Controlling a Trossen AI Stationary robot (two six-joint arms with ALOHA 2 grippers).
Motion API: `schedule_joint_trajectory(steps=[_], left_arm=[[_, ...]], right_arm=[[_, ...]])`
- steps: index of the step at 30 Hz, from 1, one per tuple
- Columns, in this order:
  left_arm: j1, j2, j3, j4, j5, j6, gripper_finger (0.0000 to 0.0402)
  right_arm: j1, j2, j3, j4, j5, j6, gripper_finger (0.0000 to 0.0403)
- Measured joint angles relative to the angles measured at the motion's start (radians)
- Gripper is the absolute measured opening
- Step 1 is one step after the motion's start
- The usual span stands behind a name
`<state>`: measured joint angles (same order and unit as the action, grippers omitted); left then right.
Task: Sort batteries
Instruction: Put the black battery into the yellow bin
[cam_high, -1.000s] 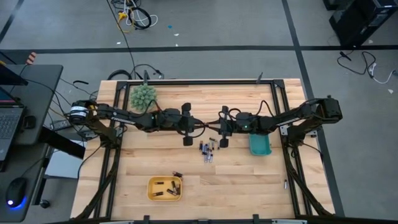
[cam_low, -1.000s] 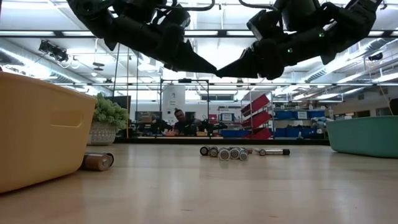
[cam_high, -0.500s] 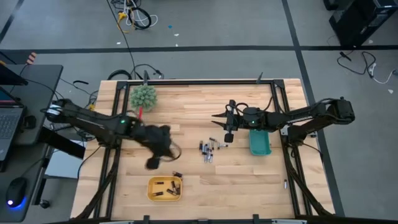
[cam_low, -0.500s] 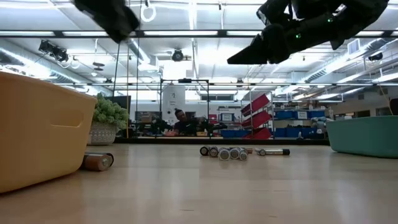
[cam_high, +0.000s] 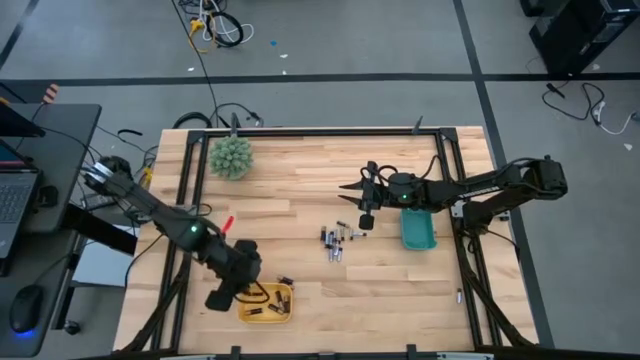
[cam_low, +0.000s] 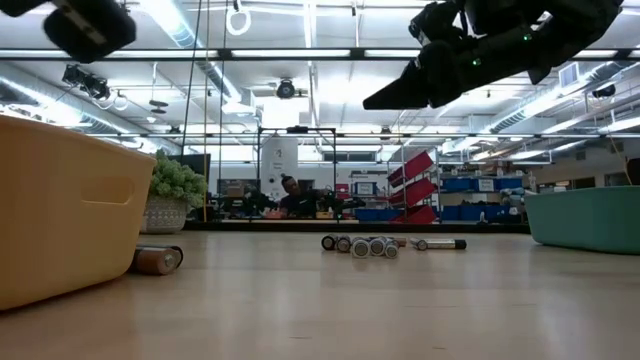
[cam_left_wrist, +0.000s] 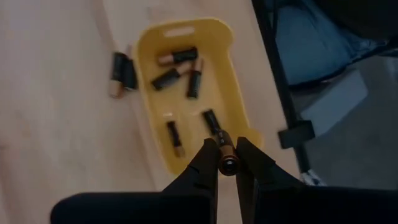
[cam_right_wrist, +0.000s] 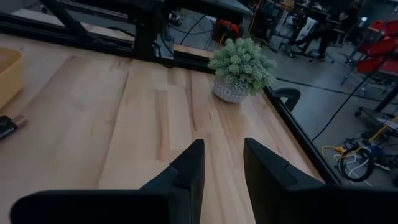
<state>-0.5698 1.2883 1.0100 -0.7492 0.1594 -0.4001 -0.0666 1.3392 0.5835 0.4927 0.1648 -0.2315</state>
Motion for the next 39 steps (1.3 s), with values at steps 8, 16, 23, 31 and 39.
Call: schedule_joint_trajectory(steps=[8, 16, 23, 31, 39], left_arm=[[-0.049, 0.1, 0.0, -0.003, 0.009, -0.027, 0.002], [-0.048, 0.178, 0.0, -0.002, -0.08, -0.076, 0.0021], [-0.048, 0.201, 0.0, -0.003, -0.118, -0.143, 0.0049], [-0.048, 0.201, 0.0, -0.003, -0.117, -0.208, 0.0076], [-0.044, 0.198, 0.001, -0.004, -0.106, -0.154, 0.0078]], right_arm=[[0.002, 0.0, 0.0, 0.006, -0.001, 0.013, 0.0096], [0.002, 0.0, 0.0, 0.001, -0.002, 0.024, 0.0097], [0.002, 0.0, 0.0, 0.0, -0.002, 0.023, 0.0099], [0.002, 0.0, 0.0, -0.001, -0.002, 0.023, 0.0097], [0.014, 0.0, 0.0, -0.001, -0.002, 0.023, 0.0097]])
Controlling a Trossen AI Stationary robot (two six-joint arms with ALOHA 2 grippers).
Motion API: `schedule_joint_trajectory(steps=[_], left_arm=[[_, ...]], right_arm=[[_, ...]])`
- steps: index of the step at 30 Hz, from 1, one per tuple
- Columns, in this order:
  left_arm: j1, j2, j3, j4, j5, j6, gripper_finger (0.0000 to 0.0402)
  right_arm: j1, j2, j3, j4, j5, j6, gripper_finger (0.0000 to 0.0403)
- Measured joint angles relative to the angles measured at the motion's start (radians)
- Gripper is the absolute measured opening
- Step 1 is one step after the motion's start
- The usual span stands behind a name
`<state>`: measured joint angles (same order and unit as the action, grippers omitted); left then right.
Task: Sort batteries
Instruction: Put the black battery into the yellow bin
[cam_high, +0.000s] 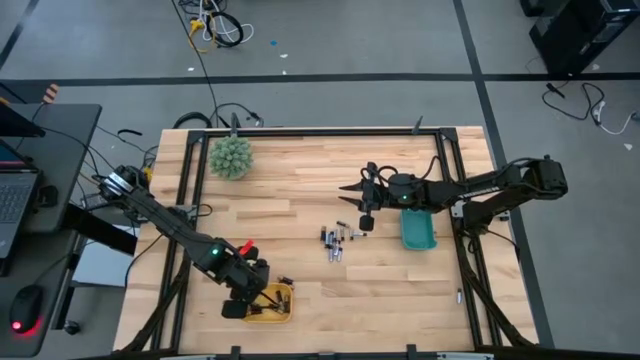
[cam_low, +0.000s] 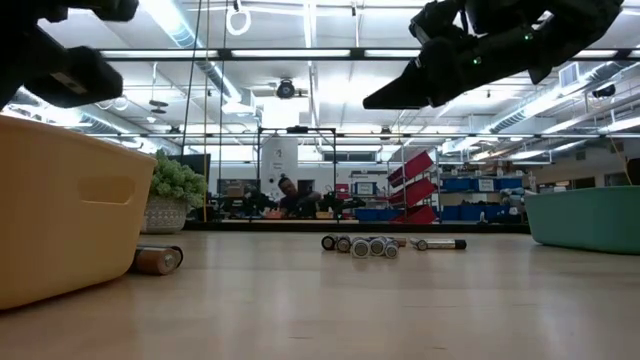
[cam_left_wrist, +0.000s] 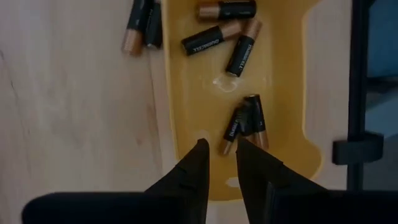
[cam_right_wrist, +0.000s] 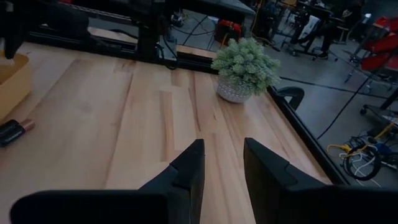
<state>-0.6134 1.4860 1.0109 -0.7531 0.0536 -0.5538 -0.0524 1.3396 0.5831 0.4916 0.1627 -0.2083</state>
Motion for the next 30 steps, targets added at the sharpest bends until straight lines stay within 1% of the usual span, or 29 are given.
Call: schedule_joint_trajectory(steps=[2, 4, 7, 10, 13, 15, 20, 23, 25, 27, 30], left_arm=[[0.011, 0.0, 0.015, -0.009, 0.0, 0.076, 0.0078], [0.025, 0.0, 0.044, -0.028, -0.015, 0.159, 0.0078], [0.045, -0.001, 0.09, -0.099, -0.069, 0.256, 0.0078], [0.063, -0.001, 0.134, -0.153, -0.139, 0.34, 0.0078], [0.07, -0.002, 0.149, -0.168, -0.225, 0.389, 0.0078], [0.072, -0.002, 0.149, -0.171, -0.235, 0.385, 0.0078], [0.067, -0.002, 0.149, -0.189, -0.227, 0.339, 0.0078], [0.067, -0.002, 0.149, -0.186, -0.249, 0.334, 0.0078], [0.068, -0.002, 0.149, -0.179, -0.265, 0.322, 0.0078], [0.068, -0.002, 0.149, -0.164, -0.286, 0.309, 0.0078], [0.069, 0.0, 0.149, -0.077, -0.365, 0.315, 0.0078]], right_arm=[[0.011, 0.0, 0.001, 0.002, 0.002, 0.0, 0.0097], [0.026, 0.001, 0.016, -0.011, 0.04, 0.0, 0.0097], [0.047, 0.001, 0.068, -0.063, 0.081, 0.002, 0.0097], [0.074, 0.001, 0.129, -0.141, 0.088, 0.032, 0.0097], [0.113, 0.001, 0.173, -0.192, 0.088, 0.058, 0.0097], [0.143, 0.001, 0.19, -0.21, 0.096, 0.08, 0.0097], [0.232, 0.001, 0.203, -0.216, 0.152, 0.123, 0.0097], [0.292, 0.026, 0.203, -0.197, 0.16, 0.137, 0.0097], [0.326, 0.07, 0.203, -0.142, 0.166, 0.138, 0.0097], [0.354, 0.121, 0.203, -0.086, 0.194, 0.138, 0.0097], [0.378, 0.196, 0.204, -0.014, 0.238, 0.154, 0.0096]])
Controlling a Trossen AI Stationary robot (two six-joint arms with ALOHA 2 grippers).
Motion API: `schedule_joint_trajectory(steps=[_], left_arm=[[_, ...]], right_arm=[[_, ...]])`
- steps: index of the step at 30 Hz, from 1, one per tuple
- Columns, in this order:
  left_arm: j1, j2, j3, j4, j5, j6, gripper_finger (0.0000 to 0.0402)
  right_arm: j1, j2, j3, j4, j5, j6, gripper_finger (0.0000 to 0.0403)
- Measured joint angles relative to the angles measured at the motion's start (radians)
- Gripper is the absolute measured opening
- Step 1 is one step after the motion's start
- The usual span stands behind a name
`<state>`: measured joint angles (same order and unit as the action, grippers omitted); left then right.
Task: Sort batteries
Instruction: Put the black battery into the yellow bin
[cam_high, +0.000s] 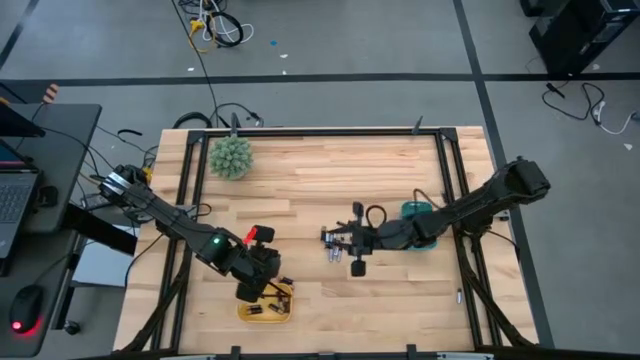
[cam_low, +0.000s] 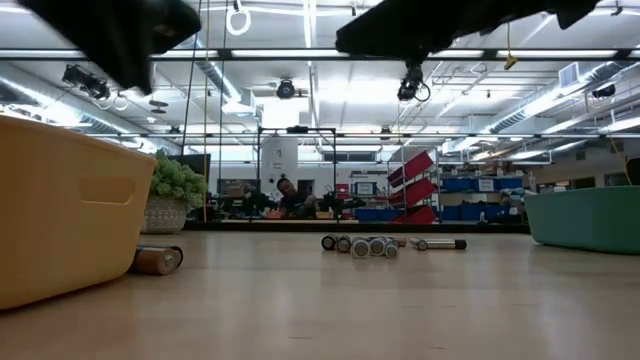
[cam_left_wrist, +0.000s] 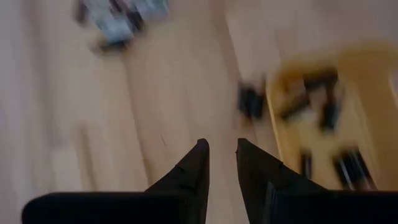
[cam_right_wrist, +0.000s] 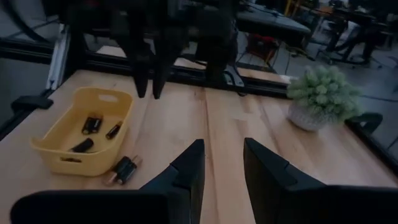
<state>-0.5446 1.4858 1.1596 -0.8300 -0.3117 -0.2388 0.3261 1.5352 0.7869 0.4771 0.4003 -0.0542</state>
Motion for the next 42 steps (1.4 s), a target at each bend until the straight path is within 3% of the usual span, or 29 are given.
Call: schedule_joint_trajectory(steps=[3, 6, 12, 15, 21, 34, 42], left_arm=[[0.002, 0.018, -0.002, 0.154, -0.09, 0.003, 0.0078], [0.002, 0.045, -0.004, 0.251, -0.095, 0.053, 0.0078], [-0.007, 0.101, -0.004, 0.286, -0.091, 0.046, 0.0078], [-0.007, 0.134, -0.005, 0.274, -0.055, 0.021, 0.0078], [-0.036, 0.183, -0.005, 0.262, 0.028, 0.029, 0.0078], [-0.048, 0.301, -0.005, 0.359, -0.01, 0.1, 0.0078], [-0.064, 0.295, -0.005, 0.312, -0.003, 0.033, 0.0078]], right_arm=[[0.014, 0.067, 0.049, -0.037, 0.003, 0.048, 0.0096], [0.033, 0.135, 0.136, -0.139, 0.003, 0.078, 0.0096], [0.065, 0.27, 0.321, -0.355, 0.003, 0.109, 0.0096], [0.077, 0.32, 0.365, -0.374, 0.003, 0.108, 0.0096], [0.095, 0.362, 0.378, -0.38, 0.002, 0.148, 0.0096], [0.135, 0.357, 0.325, -0.441, 0.001, 0.265, 0.0091], [0.138, 0.356, 0.325, -0.434, 0.004, 0.272, 0.0082]])
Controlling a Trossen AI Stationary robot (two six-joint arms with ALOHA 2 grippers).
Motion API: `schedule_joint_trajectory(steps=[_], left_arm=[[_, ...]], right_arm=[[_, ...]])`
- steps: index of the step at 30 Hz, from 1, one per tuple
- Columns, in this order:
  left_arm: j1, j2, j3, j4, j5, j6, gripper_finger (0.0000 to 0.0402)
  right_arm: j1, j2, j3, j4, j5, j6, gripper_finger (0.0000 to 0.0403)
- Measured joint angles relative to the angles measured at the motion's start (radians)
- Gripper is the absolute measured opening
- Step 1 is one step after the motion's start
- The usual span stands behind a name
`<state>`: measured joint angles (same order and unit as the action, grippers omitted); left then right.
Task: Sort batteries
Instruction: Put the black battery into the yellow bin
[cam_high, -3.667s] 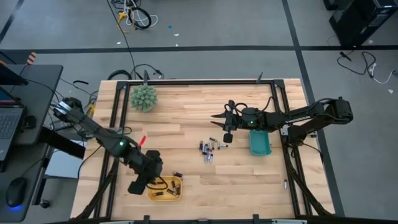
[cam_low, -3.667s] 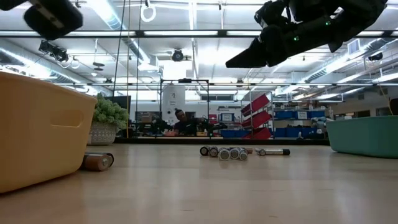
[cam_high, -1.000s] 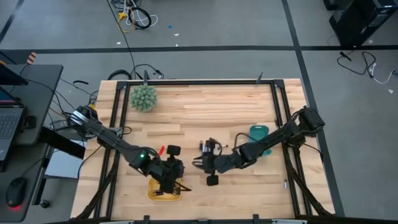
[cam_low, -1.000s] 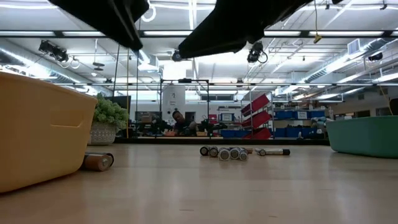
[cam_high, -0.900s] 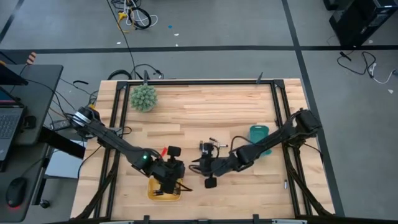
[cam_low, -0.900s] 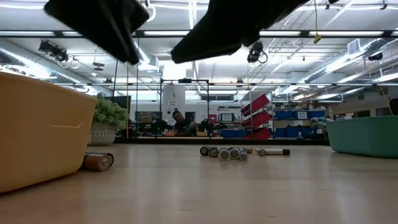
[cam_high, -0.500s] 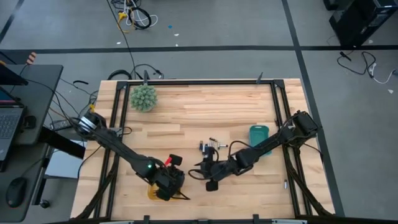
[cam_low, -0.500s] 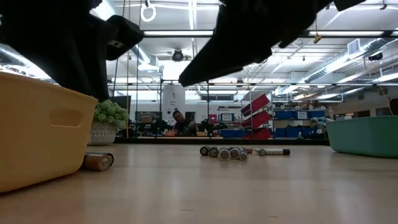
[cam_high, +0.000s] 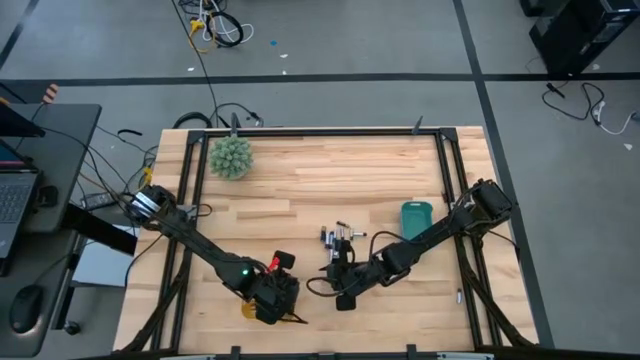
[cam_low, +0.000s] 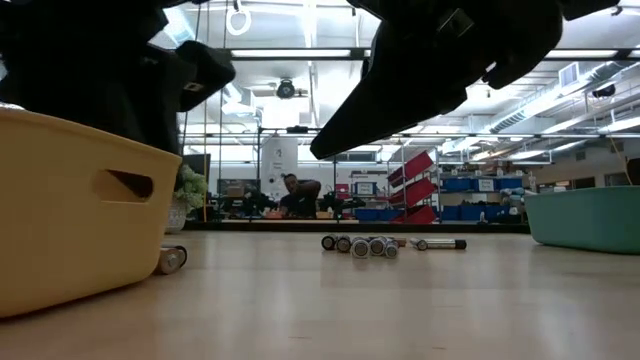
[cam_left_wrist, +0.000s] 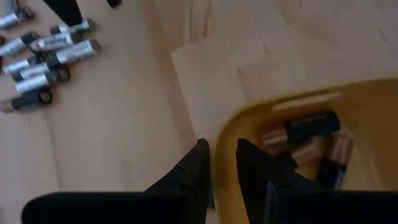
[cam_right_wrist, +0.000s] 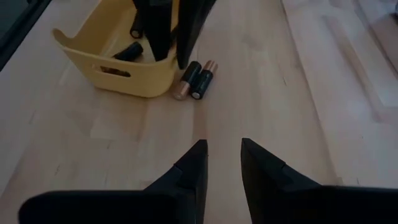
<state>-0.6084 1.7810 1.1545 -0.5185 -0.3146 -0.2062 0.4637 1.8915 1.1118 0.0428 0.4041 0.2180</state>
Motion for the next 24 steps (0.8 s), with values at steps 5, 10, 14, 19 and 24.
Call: schedule_joint_trajectory(steps=[5, 10, 14, 19, 24], left_arm=[[-0.024, 0.0, 0.001, -0.123, 0.047, -0.098, 0.0078], [-0.052, 0.0, 0.001, -0.208, 0.064, -0.192, 0.0078], [-0.069, 0.0, 0.001, -0.214, 0.07, -0.217, 0.0078], [-0.086, -0.001, 0.02, -0.279, 0.098, -0.274, 0.0078], [-0.107, -0.001, 0.066, -0.39, 0.102, -0.318, 0.0078]], right_arm=[[0.0, 0.0, 0.0, 0.002, 0.001, 0.0, 0.0081], [0.0, 0.001, 0.0, 0.043, 0.004, -0.005, 0.0081], [-0.012, 0.001, 0.0, 0.081, 0.01, -0.017, 0.008], [-0.026, 0.003, 0.0, 0.124, 0.012, -0.06, 0.0074], [-0.041, 0.004, 0.001, 0.164, 0.012, -0.105, 0.0066]])
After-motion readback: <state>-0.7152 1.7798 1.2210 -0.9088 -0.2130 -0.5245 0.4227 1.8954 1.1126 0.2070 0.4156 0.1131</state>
